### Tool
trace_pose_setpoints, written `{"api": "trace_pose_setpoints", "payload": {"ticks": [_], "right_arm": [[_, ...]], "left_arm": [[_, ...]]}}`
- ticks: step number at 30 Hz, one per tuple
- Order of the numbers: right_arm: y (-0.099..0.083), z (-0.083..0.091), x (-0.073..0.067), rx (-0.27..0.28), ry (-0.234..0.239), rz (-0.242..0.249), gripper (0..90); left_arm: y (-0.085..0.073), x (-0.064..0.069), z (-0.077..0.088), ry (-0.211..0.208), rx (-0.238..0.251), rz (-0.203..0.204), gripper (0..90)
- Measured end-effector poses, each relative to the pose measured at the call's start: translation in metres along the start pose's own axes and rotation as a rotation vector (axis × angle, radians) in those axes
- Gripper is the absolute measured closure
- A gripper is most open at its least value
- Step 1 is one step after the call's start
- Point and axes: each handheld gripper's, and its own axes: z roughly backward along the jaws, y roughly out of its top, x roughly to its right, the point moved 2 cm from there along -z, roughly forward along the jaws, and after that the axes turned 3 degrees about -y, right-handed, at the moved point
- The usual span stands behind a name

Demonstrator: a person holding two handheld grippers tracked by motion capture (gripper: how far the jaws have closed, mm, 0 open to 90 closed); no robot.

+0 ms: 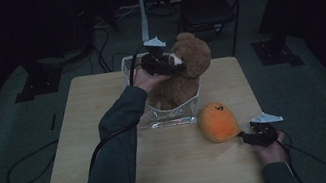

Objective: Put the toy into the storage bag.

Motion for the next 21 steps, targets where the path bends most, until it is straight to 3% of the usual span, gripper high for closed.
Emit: {"api": "trace_pose_setpoints", "payload": {"ticks": [3,10,17,21], "right_arm": [[0.0,0.0,0.0,0.0,0.0,-0.001,32.4],[0.0,0.0,0.0,0.0,0.0,-0.001,32.4],[0.0,0.0,0.0,-0.001,0.0,-0.001,32.3],[0.0,0.0,0.0,-0.001,0.0,-0.001,32.3]], "left_arm": [[-0.001,-0.001,-0.001,0.015,-0.002,-0.002,27.8],[0.001,0.002,0.0,0.041,0.042,-0.018,22.8],[0.001,0.006,0.001,0.041,0.065,-0.031,18.8],[0.001,0.012,0.0,0.044,0.084,-0.064,17.1]]}}
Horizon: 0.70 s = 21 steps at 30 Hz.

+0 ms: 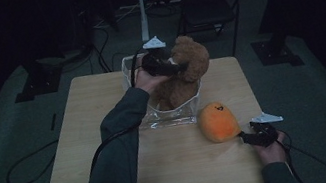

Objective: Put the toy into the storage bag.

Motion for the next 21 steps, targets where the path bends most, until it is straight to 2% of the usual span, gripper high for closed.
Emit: {"api": "trace_pose_setpoints", "payload": {"ticks": [2,7,11,16,21], "right_arm": [[0.0,0.0,0.0,0.0,0.0,0.0,32.4],[0.0,0.0,0.0,0.0,0.0,0.0,32.3],[0.0,0.0,0.0,0.0,0.0,0.0,32.3],[0.0,0.0,0.0,0.0,0.0,0.0,32.3],[0.0,0.0,0.0,0.001,0.0,0.001,32.3]], "left_arm": [[0.0006,0.0018,-0.0002,-0.001,0.022,-0.004,16.2],[-0.0004,0.0015,-0.0008,0.0,0.009,-0.005,16.2],[-0.0007,0.0009,0.0007,0.007,0.028,0.002,16.3],[-0.0034,0.0045,-0.0058,0.015,-0.033,-0.015,22.7],[-0.0028,0.0042,-0.0027,0.043,-0.001,-0.007,23.1]]}}
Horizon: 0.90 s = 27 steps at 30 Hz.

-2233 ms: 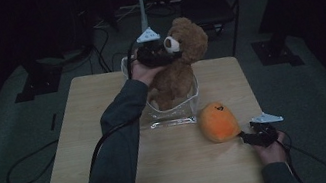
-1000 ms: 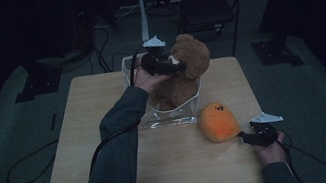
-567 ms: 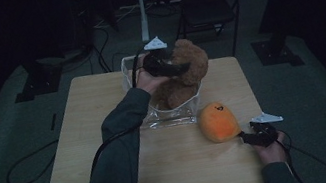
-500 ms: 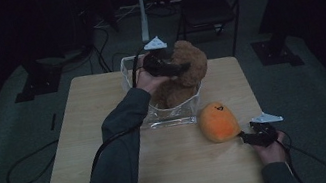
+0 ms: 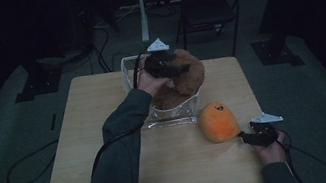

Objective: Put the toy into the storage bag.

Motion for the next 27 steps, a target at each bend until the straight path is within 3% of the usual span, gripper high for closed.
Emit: {"api": "trace_pose_setpoints", "payload": {"ticks": [5,7,9,13,18,23,27], "right_arm": [[0.0,0.0,0.0,0.0,0.0,-0.001,32.3],[0.0,0.0,0.0,0.0,0.0,-0.001,32.3],[0.0,0.0,0.0,0.0,0.0,0.0,32.3],[0.0,0.0,0.0,0.0,0.0,0.0,32.3],[0.0,0.0,0.0,0.0,0.0,0.0,32.3],[0.0,0.0,0.0,0.0,0.0,-0.001,32.3],[0.0,0.0,0.0,0.001,-0.001,0.001,32.3]], "left_arm": [[0.002,0.004,0.004,-0.012,0.039,-0.019,33.1],[0.0,0.005,-0.001,0.001,-0.024,-0.032,35.1],[-0.003,0.005,-0.006,-0.019,-0.069,-0.013,35.6],[-0.008,0.007,-0.015,-0.034,-0.182,-0.033,35.7],[-0.007,0.009,-0.014,-0.026,-0.169,-0.034,34.7],[-0.003,0.013,-0.003,-0.01,-0.122,-0.027,29.8],[0.003,0.019,0.009,-0.023,-0.074,-0.017,29.3]]}}
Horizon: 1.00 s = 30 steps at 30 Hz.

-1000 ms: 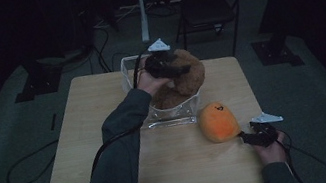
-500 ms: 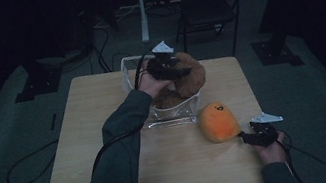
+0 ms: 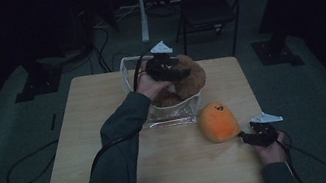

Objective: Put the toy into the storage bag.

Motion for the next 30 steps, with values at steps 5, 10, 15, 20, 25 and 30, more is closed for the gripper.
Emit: {"api": "trace_pose_setpoints", "payload": {"ticks": [5,10,15,20,25,30], "right_arm": [[0.0,0.0,0.0,0.0,-0.002,-0.001,32.3],[0.0,0.0,-0.001,0.0,-0.002,-0.003,32.2],[-0.001,0.001,-0.001,-0.001,-0.002,-0.001,31.8],[-0.001,0.002,-0.001,-0.002,-0.004,-0.004,30.8],[-0.002,0.003,-0.002,-0.003,-0.004,-0.005,30.6],[-0.003,0.003,-0.002,-0.003,-0.004,-0.003,30.5]], "left_arm": [[0.004,0.014,0.014,-0.007,0.019,-0.026,29.1],[0.003,0.033,0.021,-0.017,0.035,-0.056,29.2],[0.001,0.048,0.023,-0.048,0.043,-0.07,29.2],[-0.001,0.068,0.02,-0.078,0.04,-0.102,29.2],[-0.008,0.082,0.012,-0.108,0.035,-0.107,29.3],[-0.018,0.092,0.002,-0.133,0.028,-0.109,29.3]]}}
